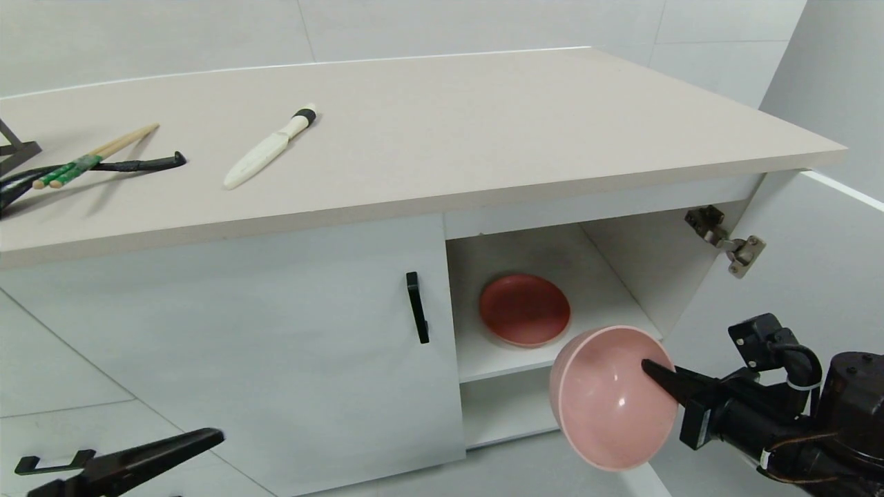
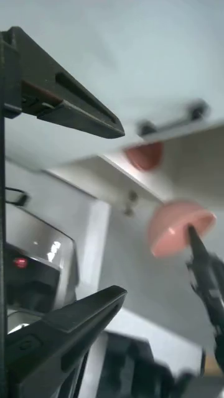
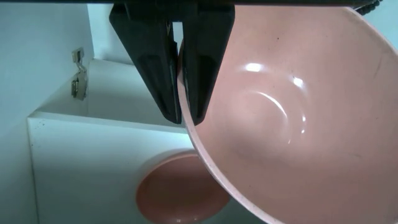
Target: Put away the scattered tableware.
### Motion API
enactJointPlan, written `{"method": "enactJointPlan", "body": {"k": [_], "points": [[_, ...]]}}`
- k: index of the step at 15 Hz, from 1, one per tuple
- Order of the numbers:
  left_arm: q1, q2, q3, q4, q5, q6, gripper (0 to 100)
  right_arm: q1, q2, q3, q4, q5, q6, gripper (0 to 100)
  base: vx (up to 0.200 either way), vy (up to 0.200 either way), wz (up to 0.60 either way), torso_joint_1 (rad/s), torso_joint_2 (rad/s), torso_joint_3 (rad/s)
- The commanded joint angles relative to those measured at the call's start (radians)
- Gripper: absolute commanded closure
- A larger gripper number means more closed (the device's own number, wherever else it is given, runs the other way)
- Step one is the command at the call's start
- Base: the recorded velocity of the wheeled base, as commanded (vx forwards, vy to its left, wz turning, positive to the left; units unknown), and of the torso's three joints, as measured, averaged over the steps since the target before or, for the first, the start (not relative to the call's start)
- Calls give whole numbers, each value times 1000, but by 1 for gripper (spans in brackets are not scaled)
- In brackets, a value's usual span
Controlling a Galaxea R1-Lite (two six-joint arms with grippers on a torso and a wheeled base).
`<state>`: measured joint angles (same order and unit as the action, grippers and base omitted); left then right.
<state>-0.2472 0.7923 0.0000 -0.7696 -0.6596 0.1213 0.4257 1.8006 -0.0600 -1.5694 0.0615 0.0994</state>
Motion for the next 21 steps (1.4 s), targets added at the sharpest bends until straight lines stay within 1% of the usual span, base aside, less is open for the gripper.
{"method": "enactJointPlan", "body": {"k": [1,2,3,4,5,6,7,8,9,10,11,12,13,14,16,17,19,21], "points": [[227,-354,0,269,41,-22,0,2,25,0,-1,0,-1,100,0,0,0,0,0,0],[269,-415,0,340,101,-34,0,7,29,2,-1,0,-1,100,0,0,0,0,0,0],[275,-459,0,366,106,-45,0,7,28,2,-1,0,-1,100,0,0,0,0,0,0],[289,-509,0,392,117,-104,0,7,28,3,-1,0,-1,100,0,0,0,0,0,0],[293,-542,0,403,121,-157,0,7,29,3,-1,0,-1,100,0,0,0,0,0,0],[295,-598,0,434,123,-229,0,7,28,6,-1,0,-1,100,0,0,0,0,0,0],[295,-671,0,477,123,-281,0,7,25,8,-1,0,-1,100,0,0,0,0,0,0],[290,-726,0,516,123,-304,0,4,25,6,-1,-2,0,100,0,0,0,0,0,0],[264,-760,0,558,133,-304,0,-2,32,0,-1,-2,0,100,0,0,0,0,0,0],[258,-783,0,598,166,-293,0,-22,51,-14,-1,-3,3,100,0,0,0,0,0,0],[258,-783,0,648,239,-244,0,-30,69,-37,-1,-17,3,100,0,0,0,0,0,0],[256,-783,0,711,373,-144,0,-39,94,-66,-1,-32,3,100,0,0,0,0,0,0],[256,-785,-2,730,511,-60,0,-39,120,-87,-1,-35,3,100,0,0,0,0,0,0],[256,-786,0,742,626,8,0,-39,154,-116,-1,-37,3,100,0,0,0,0,0,0],[256,-786,0,756,652,-17,0,-39,217,-175,-1,-43,2,100,0,0,0,0,0,0],[256,-785,0,765,655,-22,0,-39,233,-207,-1,-58,5,100,0,0,0,0,0,0],[238,-772,0,767,649,-34,0,-35,236,-274,-1,-63,3,100,0,0,0,0,0,0],[227,-751,0,767,632,-35,0,-21,244,-316,-1,-61,2,100,0,0,0,0,0,0]]}}
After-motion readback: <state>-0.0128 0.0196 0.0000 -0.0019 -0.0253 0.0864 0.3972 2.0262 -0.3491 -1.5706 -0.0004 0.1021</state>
